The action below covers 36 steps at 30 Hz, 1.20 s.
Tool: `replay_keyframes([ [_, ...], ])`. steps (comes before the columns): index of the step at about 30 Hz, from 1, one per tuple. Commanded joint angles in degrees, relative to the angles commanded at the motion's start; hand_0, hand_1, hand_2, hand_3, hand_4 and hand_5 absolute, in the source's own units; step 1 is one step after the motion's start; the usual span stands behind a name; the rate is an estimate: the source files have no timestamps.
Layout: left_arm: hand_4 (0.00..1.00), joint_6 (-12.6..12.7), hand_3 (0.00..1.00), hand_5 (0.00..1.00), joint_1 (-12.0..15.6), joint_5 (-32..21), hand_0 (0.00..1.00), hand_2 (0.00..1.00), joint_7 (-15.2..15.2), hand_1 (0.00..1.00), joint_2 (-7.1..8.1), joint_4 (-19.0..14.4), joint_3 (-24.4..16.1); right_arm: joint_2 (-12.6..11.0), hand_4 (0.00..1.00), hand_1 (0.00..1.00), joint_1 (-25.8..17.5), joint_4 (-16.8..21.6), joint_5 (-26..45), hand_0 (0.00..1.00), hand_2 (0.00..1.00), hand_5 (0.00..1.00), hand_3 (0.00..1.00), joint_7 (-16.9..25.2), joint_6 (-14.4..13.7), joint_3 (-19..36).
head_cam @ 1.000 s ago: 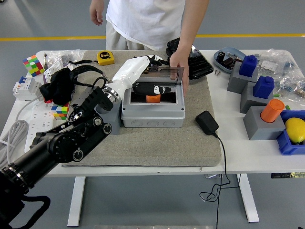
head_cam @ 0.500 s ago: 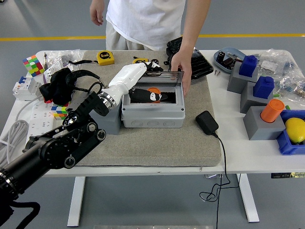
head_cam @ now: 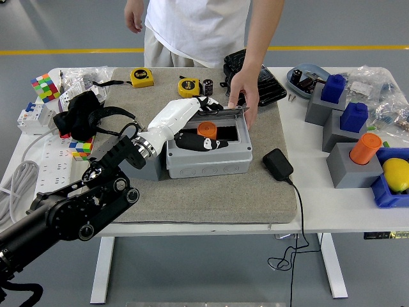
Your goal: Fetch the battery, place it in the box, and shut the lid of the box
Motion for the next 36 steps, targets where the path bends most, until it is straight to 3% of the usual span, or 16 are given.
replay_keyframes([
  [13, 0.998, -0.73, 0.710, 0.487, 1.32, -1.12, 0.511, 0.691, 0.69, 0.668, 1.09, -3.67, -1.05, 0.06, 0.919, 0.582, -0.03, -0.03, -0.02, 0.552, 0.572, 0.473, 0.541, 0.01, -0.01, 0.04],
  [26, 0.998, -1.63, 0.708, 0.493, 2.50, -2.08, 0.504, 0.691, 1.57, 0.665, 1.55, -5.12, -0.07, 0.09, 0.920, 0.583, -0.04, -0.04, -0.09, 0.551, 0.572, 0.473, 0.540, 0.04, -0.06, 0.11],
  [36, 0.998, -0.85, 0.706, 0.494, 5.37, -6.44, 0.506, 0.691, -0.67, 0.665, 2.14, -9.98, -7.87, 0.14, 0.920, 0.582, -0.03, -0.06, -0.12, 0.552, 0.572, 0.473, 0.540, 0.05, -0.05, 0.12],
])
